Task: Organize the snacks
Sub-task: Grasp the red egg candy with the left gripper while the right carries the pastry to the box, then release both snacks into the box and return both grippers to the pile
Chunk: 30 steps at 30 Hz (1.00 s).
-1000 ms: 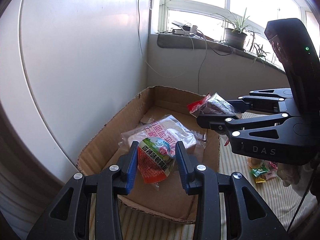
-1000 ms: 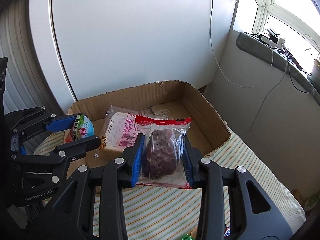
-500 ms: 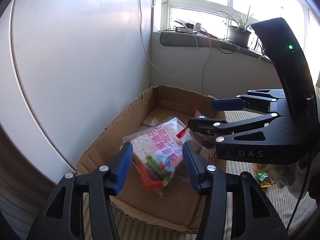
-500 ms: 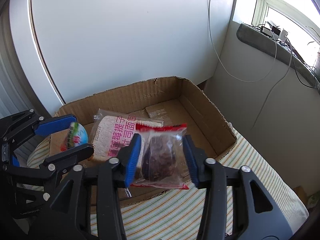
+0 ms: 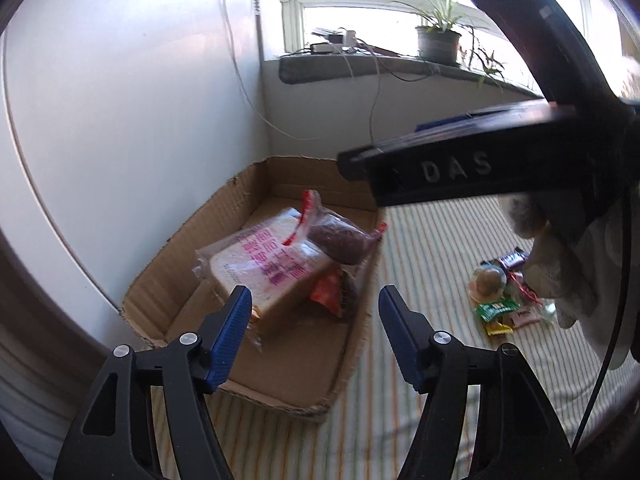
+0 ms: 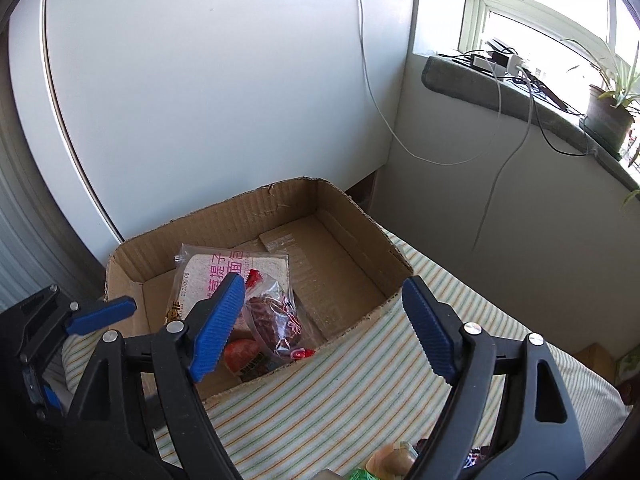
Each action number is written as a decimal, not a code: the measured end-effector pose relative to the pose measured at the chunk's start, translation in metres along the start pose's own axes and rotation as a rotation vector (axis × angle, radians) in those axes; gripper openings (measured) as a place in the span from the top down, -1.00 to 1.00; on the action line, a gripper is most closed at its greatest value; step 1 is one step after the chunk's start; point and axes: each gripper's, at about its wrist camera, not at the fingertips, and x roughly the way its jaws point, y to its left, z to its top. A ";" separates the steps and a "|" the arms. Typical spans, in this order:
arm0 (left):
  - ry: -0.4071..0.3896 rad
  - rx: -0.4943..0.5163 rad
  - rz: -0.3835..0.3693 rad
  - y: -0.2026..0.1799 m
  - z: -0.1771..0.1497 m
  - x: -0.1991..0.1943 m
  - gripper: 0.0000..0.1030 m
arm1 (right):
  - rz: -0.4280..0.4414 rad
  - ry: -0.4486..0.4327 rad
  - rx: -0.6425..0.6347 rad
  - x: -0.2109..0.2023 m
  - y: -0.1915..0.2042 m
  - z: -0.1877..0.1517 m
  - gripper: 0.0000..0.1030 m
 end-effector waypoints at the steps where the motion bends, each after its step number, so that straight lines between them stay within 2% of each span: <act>1: 0.009 0.020 -0.011 -0.009 -0.002 0.000 -0.28 | -0.011 -0.004 0.009 -0.005 -0.002 -0.002 -0.62; 7: 0.034 0.110 -0.067 -0.057 -0.012 -0.005 -0.28 | -0.080 -0.006 0.060 -0.028 -0.020 -0.022 -0.62; 15: 0.022 0.166 -0.103 -0.099 -0.014 -0.017 -0.28 | -0.135 -0.007 0.117 -0.059 -0.061 -0.057 -0.62; 20: 0.027 0.144 -0.137 -0.112 -0.012 -0.016 -0.28 | -0.161 -0.016 0.159 -0.081 -0.092 -0.081 -0.62; 30: 0.087 0.044 -0.229 -0.114 -0.016 0.007 -0.28 | -0.208 0.013 0.240 -0.105 -0.162 -0.133 -0.62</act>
